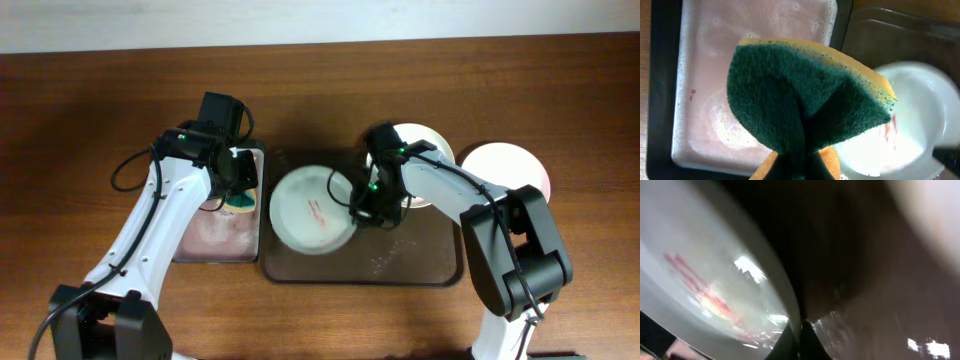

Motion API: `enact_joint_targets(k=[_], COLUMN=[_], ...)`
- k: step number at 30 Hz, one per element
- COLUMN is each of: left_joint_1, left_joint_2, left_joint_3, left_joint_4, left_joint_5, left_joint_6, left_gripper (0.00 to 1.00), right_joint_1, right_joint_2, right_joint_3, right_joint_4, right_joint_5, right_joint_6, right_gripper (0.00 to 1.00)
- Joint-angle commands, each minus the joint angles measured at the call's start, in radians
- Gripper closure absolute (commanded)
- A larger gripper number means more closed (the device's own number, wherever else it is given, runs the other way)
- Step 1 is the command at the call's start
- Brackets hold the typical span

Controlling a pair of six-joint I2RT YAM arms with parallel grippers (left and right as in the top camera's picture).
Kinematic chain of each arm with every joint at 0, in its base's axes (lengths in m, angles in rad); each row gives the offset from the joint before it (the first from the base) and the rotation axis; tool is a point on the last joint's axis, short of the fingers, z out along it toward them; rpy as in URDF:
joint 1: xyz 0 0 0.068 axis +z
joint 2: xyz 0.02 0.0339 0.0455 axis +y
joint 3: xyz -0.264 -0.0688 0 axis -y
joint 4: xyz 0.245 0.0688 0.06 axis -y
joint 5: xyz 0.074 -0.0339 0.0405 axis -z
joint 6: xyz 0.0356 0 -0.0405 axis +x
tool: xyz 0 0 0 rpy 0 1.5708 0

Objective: Clean dirty plates on tray and stack at the side
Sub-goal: 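Scrub the centered plate with the sponge in the left gripper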

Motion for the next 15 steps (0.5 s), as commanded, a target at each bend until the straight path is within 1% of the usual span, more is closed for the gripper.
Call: enact_joint_targets(k=[1,2,3,4,6,7,8,10,11,15], left_joint_1=[0.005,0.005,0.005,0.005,0.005,0.005,0.005,0.002,-0.002,-0.037], left_joint_2=[-0.015,-0.015,-0.015,-0.015,-0.015,-0.015,-0.015,-0.015,-0.014,-0.010], left_joint_3=[0.003,0.003,0.003,0.003,0.003,0.003,0.003,-0.002,-0.006,-0.067], left_joint_4=[0.001,0.001,0.001,0.001,0.001,0.001,0.001,0.006,0.011,0.087], left_joint_5=[-0.004,-0.004,-0.003,-0.003,0.004,0.012,0.032,0.068,0.080,0.175], left_joint_6=[0.016,0.016,0.016,0.016,0.016,0.016,0.016,0.016,0.016,0.016], left_gripper=[1.00,1.00,1.00,1.00,1.00,1.00,1.00,1.00,1.00,1.00], right_joint_1=[0.008,0.002,-0.008,-0.021,-0.039,-0.047,-0.050,-0.049,-0.049,-0.048], right_joint_2=[0.007,0.007,0.007,0.007,0.007,0.007,0.007,0.008,0.009,0.009], right_joint_3=[0.003,0.009,0.015,0.018,0.018,0.018,0.018,0.018,0.018,0.016], right_joint_4=[-0.041,-0.034,-0.006,0.029,0.084,0.105,0.123,0.143,0.138,0.066], right_joint_5=[-0.044,-0.043,-0.034,-0.026,0.024,0.091,0.135,0.163,0.161,0.160], right_joint_6=[-0.008,-0.029,-0.058,-0.090,-0.141,-0.148,-0.148,-0.182,-0.182,-0.184], right_gripper=[0.82,0.77,0.63,0.58,0.58,0.59,0.64,0.89,0.96,0.96])
